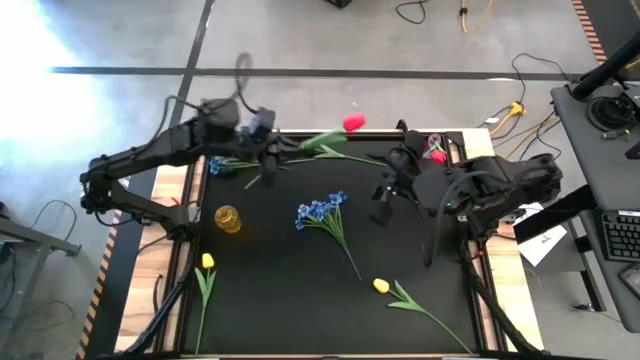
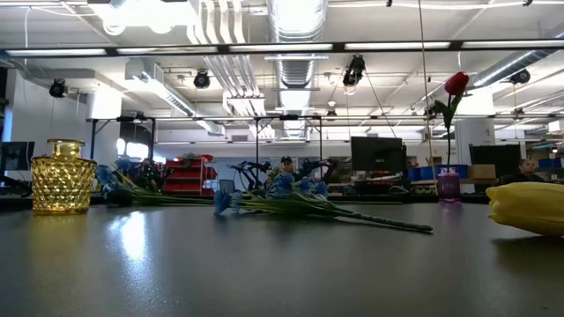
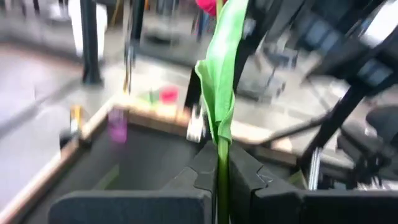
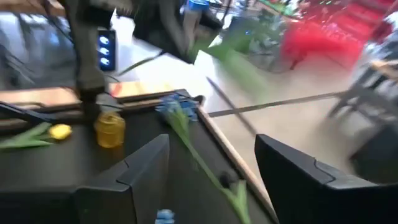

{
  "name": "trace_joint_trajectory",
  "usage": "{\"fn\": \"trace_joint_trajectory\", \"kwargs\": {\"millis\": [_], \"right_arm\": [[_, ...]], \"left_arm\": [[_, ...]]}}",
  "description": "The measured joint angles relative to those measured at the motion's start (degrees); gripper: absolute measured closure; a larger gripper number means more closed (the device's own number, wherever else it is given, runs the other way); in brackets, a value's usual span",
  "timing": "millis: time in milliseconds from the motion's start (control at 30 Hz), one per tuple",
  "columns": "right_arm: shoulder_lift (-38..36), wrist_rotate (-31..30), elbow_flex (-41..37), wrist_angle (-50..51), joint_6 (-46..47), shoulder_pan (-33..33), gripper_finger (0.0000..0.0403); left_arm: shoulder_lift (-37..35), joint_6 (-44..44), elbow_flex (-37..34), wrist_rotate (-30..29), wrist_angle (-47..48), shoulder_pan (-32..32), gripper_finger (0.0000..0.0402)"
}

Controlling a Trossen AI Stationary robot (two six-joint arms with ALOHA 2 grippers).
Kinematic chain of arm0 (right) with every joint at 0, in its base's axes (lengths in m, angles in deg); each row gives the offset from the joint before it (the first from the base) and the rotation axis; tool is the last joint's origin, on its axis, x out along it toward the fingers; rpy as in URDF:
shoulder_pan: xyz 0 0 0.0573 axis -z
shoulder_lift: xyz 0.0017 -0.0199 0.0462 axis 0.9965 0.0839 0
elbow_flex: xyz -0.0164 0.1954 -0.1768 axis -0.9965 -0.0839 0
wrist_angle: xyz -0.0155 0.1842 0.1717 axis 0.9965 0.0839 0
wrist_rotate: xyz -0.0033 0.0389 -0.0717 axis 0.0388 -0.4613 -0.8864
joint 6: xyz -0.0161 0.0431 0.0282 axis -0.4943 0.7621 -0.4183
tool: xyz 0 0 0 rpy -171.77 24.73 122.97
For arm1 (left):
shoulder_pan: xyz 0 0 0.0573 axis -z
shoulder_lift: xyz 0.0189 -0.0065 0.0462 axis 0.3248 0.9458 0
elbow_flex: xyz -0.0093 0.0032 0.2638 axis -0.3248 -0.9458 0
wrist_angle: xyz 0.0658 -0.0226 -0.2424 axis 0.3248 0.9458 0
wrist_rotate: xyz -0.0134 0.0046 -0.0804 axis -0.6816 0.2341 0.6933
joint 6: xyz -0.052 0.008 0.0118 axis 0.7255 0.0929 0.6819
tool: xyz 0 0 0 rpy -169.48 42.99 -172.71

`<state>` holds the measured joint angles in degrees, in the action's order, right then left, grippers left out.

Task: Sort flowers into vase by color
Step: Put the red flower into the purple vase

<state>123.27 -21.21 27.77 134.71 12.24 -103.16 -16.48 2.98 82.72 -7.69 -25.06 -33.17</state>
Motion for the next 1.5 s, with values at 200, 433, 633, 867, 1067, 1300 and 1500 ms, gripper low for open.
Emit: {"fn": "trace_joint_trajectory", "kwargs": {"millis": [200,433,633,867,1067,1300,1500], "right_arm": [[-3.83,3.21,-15.28,-24.00,-2.49,2.11,0.0157],[-4.27,16.75,-26.03,-66.09,-9.63,9.32,0.0156],[-3.85,24.44,-24.57,-70.63,-9.34,13.40,0.0157],[-3.12,30.41,-22.55,-70.42,-9.91,13.52,0.0184],[-3.11,30.08,-22.53,-70.47,-10.43,13.79,0.0245],[-3.10,30.01,-22.53,-70.19,-9.40,14.35,0.0361],[-3.24,28.91,-22.53,-68.46,-8.69,14.34,0.0388]], "left_arm": [[-1.15,-4.35,-0.02,1.65,-11.36,0.20,0.0402],[1.46,-6.07,-0.06,6.12,-16.58,1.11,0.0401],[3.71,-5.34,-0.08,10.03,-22.81,1.92,0.0401],[6.02,-3.87,-0.13,9.92,-25.79,1.86,0.0401],[6.37,-2.90,-0.15,9.94,-25.82,1.88,0.0401],[6.37,-2.13,-0.13,9.97,-25.05,1.90,0.0401],[6.31,-0.28,-0.14,10.26,-22.31,1.88,0.0371]]}}
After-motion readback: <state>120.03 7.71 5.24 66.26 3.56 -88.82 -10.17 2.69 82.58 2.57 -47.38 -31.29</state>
